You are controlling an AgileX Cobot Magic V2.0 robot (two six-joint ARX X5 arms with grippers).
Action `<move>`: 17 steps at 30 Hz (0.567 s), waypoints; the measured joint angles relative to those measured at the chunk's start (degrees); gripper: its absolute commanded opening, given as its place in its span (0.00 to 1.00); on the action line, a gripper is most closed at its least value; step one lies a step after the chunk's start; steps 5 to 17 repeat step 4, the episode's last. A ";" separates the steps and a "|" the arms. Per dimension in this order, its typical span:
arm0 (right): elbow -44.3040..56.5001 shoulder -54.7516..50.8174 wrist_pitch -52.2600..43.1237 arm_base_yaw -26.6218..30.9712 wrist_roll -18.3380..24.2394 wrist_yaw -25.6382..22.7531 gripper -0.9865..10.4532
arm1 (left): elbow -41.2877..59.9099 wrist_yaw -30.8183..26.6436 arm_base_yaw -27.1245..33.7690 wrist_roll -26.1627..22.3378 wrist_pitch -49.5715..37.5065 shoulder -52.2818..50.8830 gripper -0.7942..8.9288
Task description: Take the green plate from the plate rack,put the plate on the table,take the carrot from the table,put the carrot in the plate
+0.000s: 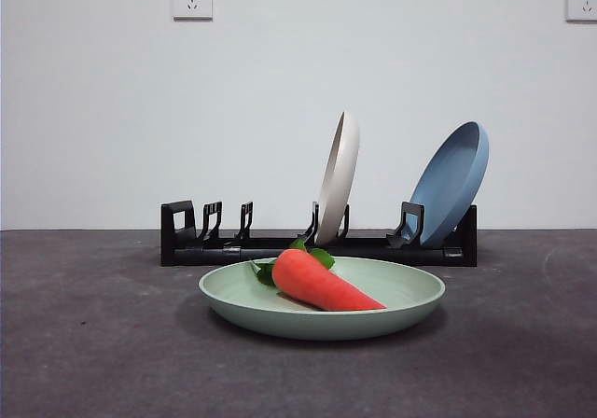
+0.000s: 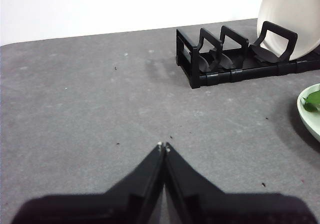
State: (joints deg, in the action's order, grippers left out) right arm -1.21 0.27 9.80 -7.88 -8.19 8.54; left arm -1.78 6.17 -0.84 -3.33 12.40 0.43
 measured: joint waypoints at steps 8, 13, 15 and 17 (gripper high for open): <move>0.00 0.00 -0.02 0.00 0.00 0.00 0.09 | 0.00 -0.02 0.00 0.00 0.00 0.00 0.08; 0.00 0.00 -0.02 0.00 0.00 0.00 0.09 | 0.00 -0.02 0.00 0.00 0.00 0.00 0.08; 0.00 0.00 -0.02 0.00 0.00 0.00 0.09 | 0.00 -0.02 0.00 0.00 0.00 0.00 0.08; 0.00 0.00 -0.02 0.00 0.00 0.00 0.09 | 0.00 -0.02 0.00 0.00 0.00 0.00 0.08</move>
